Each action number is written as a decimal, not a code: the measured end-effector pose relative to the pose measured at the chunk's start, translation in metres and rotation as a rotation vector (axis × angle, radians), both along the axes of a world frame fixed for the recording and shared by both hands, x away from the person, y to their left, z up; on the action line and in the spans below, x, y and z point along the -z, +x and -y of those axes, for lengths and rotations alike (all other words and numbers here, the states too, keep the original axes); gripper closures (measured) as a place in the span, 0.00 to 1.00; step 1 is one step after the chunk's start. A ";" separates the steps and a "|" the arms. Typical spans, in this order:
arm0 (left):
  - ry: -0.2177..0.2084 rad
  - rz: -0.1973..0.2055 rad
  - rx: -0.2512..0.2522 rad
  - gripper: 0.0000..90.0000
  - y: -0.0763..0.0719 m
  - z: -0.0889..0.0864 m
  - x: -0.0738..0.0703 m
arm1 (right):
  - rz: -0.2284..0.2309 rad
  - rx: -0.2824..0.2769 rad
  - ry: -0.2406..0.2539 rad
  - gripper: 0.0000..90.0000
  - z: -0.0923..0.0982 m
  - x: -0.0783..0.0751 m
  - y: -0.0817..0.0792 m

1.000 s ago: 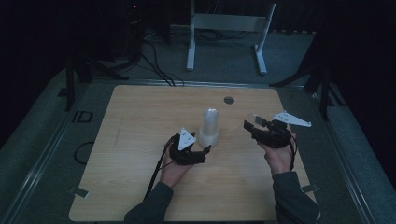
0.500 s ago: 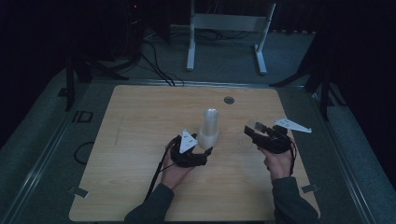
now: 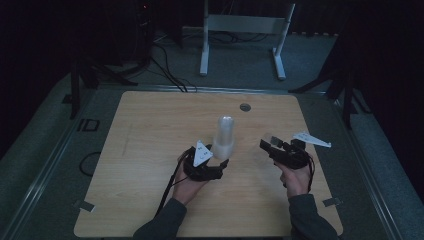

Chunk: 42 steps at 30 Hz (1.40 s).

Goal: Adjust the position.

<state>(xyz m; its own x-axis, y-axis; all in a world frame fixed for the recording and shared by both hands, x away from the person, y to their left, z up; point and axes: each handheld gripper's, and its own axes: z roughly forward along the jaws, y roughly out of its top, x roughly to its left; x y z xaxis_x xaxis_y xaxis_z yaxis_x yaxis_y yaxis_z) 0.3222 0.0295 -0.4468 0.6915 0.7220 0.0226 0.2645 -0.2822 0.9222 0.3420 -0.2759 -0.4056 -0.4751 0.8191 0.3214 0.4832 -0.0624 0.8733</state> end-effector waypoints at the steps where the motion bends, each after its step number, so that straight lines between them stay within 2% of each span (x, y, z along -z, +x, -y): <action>1: -0.001 0.001 0.000 0.25 0.000 0.000 0.000 | -0.003 -0.001 0.005 0.46 0.000 0.001 0.000; 8: 0.005 0.001 0.006 0.25 -0.001 0.002 0.001 | -0.012 0.001 0.018 0.46 0.001 0.006 -0.001; 18: 0.005 0.004 0.008 0.25 -0.002 0.005 0.000 | -0.029 0.003 0.064 0.46 0.003 0.012 -0.003; 29: 0.002 0.000 0.026 0.25 -0.003 0.011 0.000 | -0.054 -0.011 0.122 0.46 0.004 0.019 -0.003; 42: 0.002 -0.013 0.057 0.25 -0.003 0.019 0.000 | -0.072 -0.008 0.167 0.46 0.004 0.025 -0.006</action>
<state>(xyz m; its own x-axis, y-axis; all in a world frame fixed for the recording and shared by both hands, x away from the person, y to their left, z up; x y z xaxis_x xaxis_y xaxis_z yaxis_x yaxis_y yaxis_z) 0.3194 0.0108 -0.4466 0.7318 0.6813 0.0152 0.2597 -0.2994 0.9181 0.3362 -0.2800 -0.4303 -0.4525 0.7475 0.4863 0.5448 -0.2000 0.8144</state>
